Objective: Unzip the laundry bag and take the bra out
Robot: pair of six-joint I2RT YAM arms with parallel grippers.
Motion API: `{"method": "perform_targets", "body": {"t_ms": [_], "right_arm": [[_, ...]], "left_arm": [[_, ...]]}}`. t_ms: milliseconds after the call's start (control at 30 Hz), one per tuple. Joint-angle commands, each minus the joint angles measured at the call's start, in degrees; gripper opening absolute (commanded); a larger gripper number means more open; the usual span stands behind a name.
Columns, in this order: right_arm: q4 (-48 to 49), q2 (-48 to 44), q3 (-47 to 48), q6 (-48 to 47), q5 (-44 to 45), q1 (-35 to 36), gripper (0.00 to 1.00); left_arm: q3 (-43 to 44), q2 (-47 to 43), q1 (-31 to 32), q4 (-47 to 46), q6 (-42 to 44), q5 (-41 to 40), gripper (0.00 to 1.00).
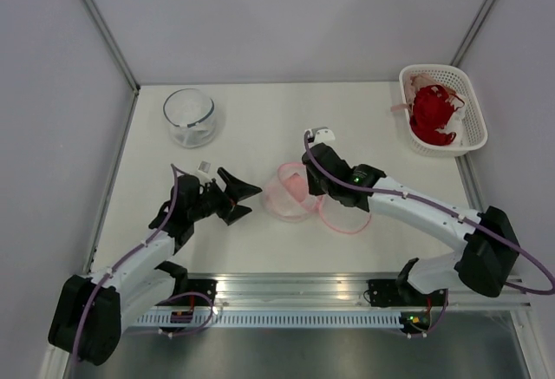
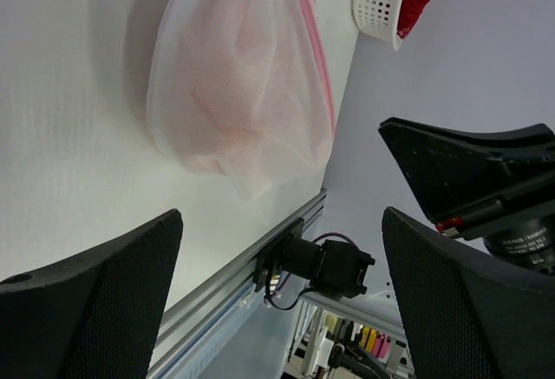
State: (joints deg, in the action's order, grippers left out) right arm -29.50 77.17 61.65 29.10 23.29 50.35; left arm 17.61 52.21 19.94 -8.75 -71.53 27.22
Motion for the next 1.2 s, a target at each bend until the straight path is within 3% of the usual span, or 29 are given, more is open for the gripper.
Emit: {"method": "perform_targets", "body": {"t_ms": [0,167,300,500,567,700,900,967,1100,1167], "right_arm": [[8.0,3.0,-0.4,-1.7,-7.3,-2.0,0.22],[13.9,8.3,-1.1,-2.2,-18.6,-5.7,0.24],[15.8,14.0,-0.4,-2.4,-22.5,-6.4,0.31],[14.5,19.8,0.4,-2.4,-21.9,-6.8,0.34],[12.0,20.0,0.8,-2.5,-17.9,-6.8,0.38],[8.2,19.3,1.1,-4.0,-12.7,-6.8,0.53],[7.5,21.9,1.2,-4.9,-14.5,-6.8,0.68],[8.5,23.0,0.8,-4.9,-15.6,-6.8,0.67],[9.9,24.6,-0.3,-4.6,-17.0,-6.8,0.52],[10.5,25.7,-0.7,-4.3,-17.0,-6.8,0.50]], "left_arm": [[0.1,1.9,-0.3,-6.3,-2.0,3.4,0.99],[-1.3,5.0,-0.3,-9.2,-2.9,3.9,0.99],[-2.3,6.4,-0.3,-11.7,-3.5,4.4,0.99],[-2.6,6.1,-0.3,-11.7,-3.6,4.7,0.99],[-2.5,6.0,-0.3,-11.6,-3.4,4.8,0.99],[-2.4,6.5,-0.3,-11.7,-3.5,4.5,0.99],[-2.0,9.3,-0.3,-13.0,-3.4,4.2,0.99],[-2.0,10.3,-0.3,-13.6,-3.4,4.2,0.99],[-1.9,11.5,-0.3,-14.5,-3.4,3.8,0.99],[-1.6,12.4,-0.3,-15.1,-3.8,3.9,0.99]]}}
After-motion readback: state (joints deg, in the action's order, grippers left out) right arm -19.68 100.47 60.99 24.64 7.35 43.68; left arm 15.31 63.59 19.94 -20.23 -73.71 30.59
